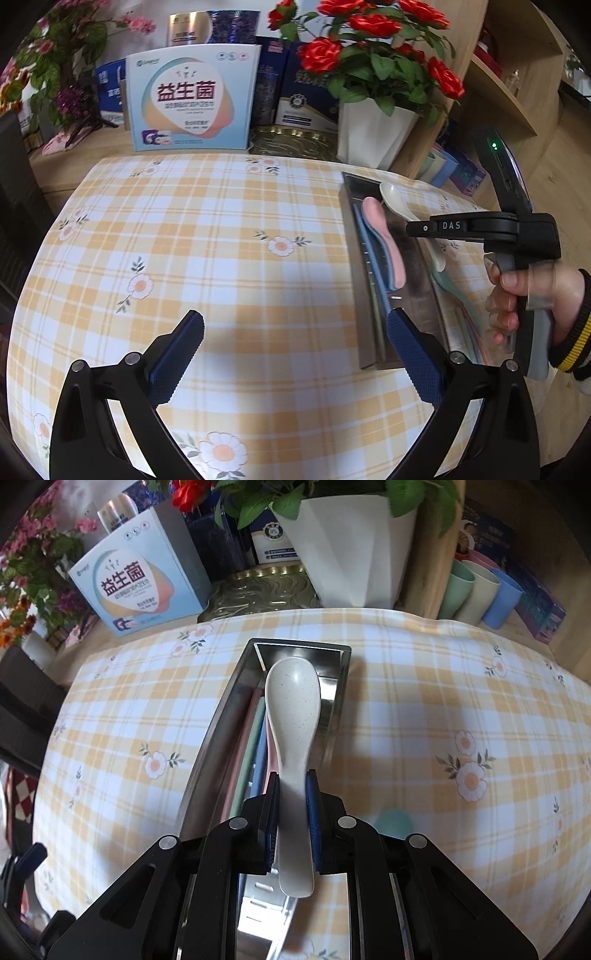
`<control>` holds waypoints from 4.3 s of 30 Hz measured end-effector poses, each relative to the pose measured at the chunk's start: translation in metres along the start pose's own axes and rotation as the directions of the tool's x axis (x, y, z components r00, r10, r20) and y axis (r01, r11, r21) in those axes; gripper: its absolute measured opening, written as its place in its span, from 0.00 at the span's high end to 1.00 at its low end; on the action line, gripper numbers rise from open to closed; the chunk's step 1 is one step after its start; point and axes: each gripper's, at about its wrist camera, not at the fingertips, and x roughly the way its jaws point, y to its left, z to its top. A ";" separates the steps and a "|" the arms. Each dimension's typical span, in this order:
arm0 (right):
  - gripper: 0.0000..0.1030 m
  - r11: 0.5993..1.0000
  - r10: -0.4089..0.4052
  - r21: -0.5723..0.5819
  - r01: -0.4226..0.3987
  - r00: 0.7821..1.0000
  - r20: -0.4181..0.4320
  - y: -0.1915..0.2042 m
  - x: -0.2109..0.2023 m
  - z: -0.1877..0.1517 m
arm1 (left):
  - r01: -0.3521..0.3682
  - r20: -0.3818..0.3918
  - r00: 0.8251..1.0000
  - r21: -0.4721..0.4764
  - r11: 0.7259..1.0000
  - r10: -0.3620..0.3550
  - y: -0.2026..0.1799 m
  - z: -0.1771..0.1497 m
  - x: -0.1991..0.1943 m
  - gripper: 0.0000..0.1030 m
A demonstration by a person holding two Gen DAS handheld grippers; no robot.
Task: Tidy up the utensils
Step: 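Lower the white spoon into the steel tray and open the right tool, then move both tools back over the teal spoon and remaining chopsticks, then close the left tool on another green chopstick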
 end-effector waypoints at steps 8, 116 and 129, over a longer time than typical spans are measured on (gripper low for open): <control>0.86 1.000 -0.012 0.018 0.013 1.000 -0.024 0.004 0.011 0.005 | -0.018 0.007 1.000 -0.047 0.999 0.018 0.017 -0.004 -0.001 0.06; 0.85 0.960 0.106 0.225 -0.169 0.958 0.267 -0.200 -0.096 -0.218 | 0.099 -0.250 0.967 0.169 0.981 -0.054 -0.226 -0.103 0.056 0.95; 0.85 0.976 0.088 0.172 -0.129 0.969 0.230 -0.179 -0.094 -0.215 | 0.127 -0.219 0.971 0.137 0.982 -0.094 -0.205 -0.097 0.035 0.95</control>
